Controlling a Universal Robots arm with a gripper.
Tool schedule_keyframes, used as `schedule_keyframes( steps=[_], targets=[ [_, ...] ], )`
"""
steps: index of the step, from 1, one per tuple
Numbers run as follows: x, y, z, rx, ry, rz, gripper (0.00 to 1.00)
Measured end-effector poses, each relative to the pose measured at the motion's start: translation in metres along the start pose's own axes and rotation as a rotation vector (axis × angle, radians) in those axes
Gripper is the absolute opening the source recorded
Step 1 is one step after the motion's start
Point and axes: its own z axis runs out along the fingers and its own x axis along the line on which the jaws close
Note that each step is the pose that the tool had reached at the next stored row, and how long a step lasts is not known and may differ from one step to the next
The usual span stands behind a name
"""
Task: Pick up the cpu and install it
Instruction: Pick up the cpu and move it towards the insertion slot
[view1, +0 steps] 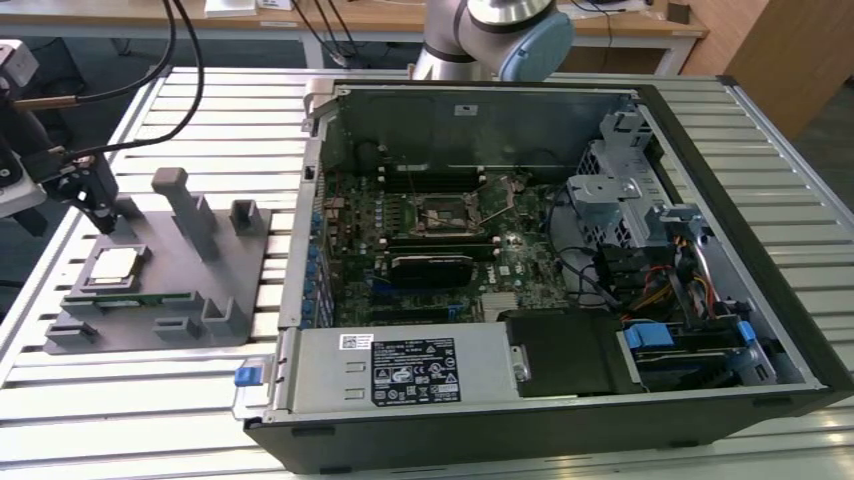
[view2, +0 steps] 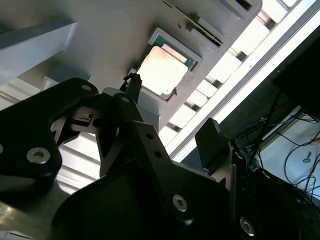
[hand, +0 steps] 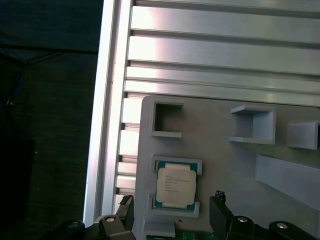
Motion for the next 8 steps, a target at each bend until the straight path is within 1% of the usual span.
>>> schedule_keyframes(
  steps=[4, 5, 8],
  targets=[
    [-0.0004, -0.0002, 0.003, 0.0001, 0.0001, 0.0, 0.7],
    [-0.0007, -0.0003, 0.0053, 0.0001, 0.0001, 0.0, 0.7],
    [-0.0007, -0.0004, 0.0066, 0.0002, 0.0, 0.0, 0.7]
  ],
)
